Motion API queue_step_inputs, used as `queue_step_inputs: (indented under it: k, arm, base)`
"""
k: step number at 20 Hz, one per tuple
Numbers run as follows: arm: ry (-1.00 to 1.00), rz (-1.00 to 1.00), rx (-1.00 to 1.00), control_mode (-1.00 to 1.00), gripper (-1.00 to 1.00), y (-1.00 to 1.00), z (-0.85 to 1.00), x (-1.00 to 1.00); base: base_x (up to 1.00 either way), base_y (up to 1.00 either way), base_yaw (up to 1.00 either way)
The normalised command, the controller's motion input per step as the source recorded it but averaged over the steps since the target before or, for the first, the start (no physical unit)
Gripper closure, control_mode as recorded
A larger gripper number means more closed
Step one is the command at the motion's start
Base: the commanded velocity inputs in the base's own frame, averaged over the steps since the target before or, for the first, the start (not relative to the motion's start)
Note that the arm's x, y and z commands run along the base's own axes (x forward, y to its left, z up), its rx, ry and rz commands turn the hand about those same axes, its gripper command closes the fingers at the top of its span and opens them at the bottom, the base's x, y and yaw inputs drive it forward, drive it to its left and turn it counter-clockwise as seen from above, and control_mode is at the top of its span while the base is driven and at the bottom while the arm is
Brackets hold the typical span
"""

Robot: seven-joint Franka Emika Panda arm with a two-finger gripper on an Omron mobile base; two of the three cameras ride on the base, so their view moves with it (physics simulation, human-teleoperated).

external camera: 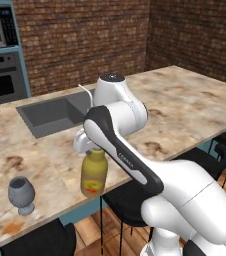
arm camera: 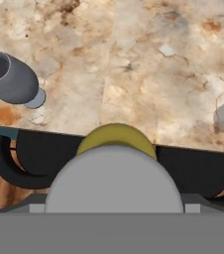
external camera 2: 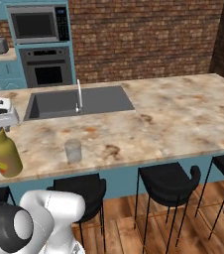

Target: There is a wine glass and glass cup on the dining counter. Place the wine bottle next to the wine glass and the juice bottle next to the glass cup.

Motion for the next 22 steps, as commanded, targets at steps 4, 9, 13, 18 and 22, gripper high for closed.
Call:
queue_step_inputs:
  k: [4,9,13,18,22]
  arm:
    - [0.0,0.0,0.0,1.0,1.0,0.0,0.0,0.0]
    - [0.0,0.0,0.0,1.0,1.0,0.0,0.0,0.0]
    - [0.0,0.0,0.0,1.0,1.0,0.0,0.0,0.0]
    - [0.0,0.0,0.0,1.0,1.0,0.0,0.0,0.0]
    - [0.0,0.0,0.0,-1.0,1.0,-0.02,0.19,0.26]
  base:
    - [0.05,0.0,0.01]
    - [0.0,0.0,0.0]
    - [0.0,0.0,0.0]
    - [0.07,0.0,0.0]
    - [0.0,0.0,0.0]
